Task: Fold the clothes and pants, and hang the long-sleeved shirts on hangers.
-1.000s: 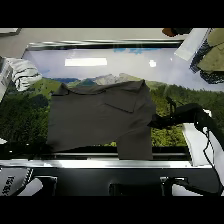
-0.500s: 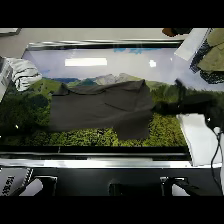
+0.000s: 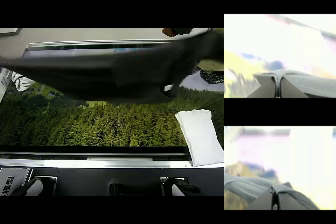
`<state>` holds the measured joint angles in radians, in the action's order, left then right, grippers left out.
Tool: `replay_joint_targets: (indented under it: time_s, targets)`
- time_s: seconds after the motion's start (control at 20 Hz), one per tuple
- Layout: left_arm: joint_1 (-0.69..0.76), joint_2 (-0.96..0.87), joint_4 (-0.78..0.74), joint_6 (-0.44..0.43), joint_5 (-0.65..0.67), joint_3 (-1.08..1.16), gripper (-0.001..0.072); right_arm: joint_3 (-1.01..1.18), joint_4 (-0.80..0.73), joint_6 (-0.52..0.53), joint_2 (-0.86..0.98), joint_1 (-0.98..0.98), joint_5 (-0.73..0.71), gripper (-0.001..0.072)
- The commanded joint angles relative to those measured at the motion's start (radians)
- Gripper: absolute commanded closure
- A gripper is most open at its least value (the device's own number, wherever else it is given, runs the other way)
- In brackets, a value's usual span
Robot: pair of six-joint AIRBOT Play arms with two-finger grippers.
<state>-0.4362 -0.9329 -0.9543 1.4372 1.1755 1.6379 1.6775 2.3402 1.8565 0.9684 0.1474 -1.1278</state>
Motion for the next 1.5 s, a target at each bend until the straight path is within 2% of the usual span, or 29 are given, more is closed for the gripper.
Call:
replay_joint_targets:
  time_s: [0.0, 0.2, 0.35, 0.45, 0.55, 0.65, 0.85, 1.05, 1.25, 1.35, 1.45]
  targets:
    - [0.008, 0.118, -0.184, 0.130, -0.006, 0.205, 0.0692, 0.127, -0.045, -0.085, -0.179, -0.001, 0.048, 0.0680]
    - [0.008, 0.256, -0.324, 0.215, -0.008, 0.209, 0.0692, 0.128, -0.108, -0.204, -0.328, -0.001, 0.124, 0.0679]
    - [0.007, 0.270, -0.367, 0.214, -0.006, 0.207, 0.0692, 0.128, -0.110, -0.253, -0.339, -0.001, 0.152, 0.0679]
    - [0.008, 0.243, -0.346, 0.210, -0.006, 0.174, 0.0692, 0.127, -0.109, -0.280, -0.304, -0.001, 0.103, 0.0679]
    - [0.008, 0.203, -0.262, 0.168, -0.008, 0.101, 0.0691, 0.127, -0.109, -0.332, -0.223, -0.001, 0.014, 0.0679]
    - [0.015, 0.129, -0.140, 0.090, -0.018, -0.012, 0.0691, 0.118, -0.108, -0.396, -0.097, -0.001, -0.077, 0.0679]
    - [0.115, -0.093, -0.119, -0.053, -0.125, -0.227, 0.0691, 0.025, -0.101, -0.404, 0.208, -0.003, -0.162, 0.0679]
    - [0.209, -0.398, -0.119, -0.062, -0.322, -0.289, 0.0691, -0.066, -0.101, -0.394, 0.525, -0.003, -0.043, 0.0679]
    - [0.277, -0.636, -0.119, -0.062, -0.534, -0.268, 0.0692, -0.066, -0.050, -0.341, 0.773, -0.003, 0.168, 0.0679]
    - [0.293, -0.717, -0.119, -0.062, -0.567, -0.240, 0.0691, -0.066, -0.029, -0.338, 0.838, -0.003, 0.223, 0.0679]
    - [0.296, -0.762, -0.119, -0.061, -0.554, -0.222, 0.0691, -0.066, -0.040, -0.329, 0.866, -0.003, 0.209, 0.0679]
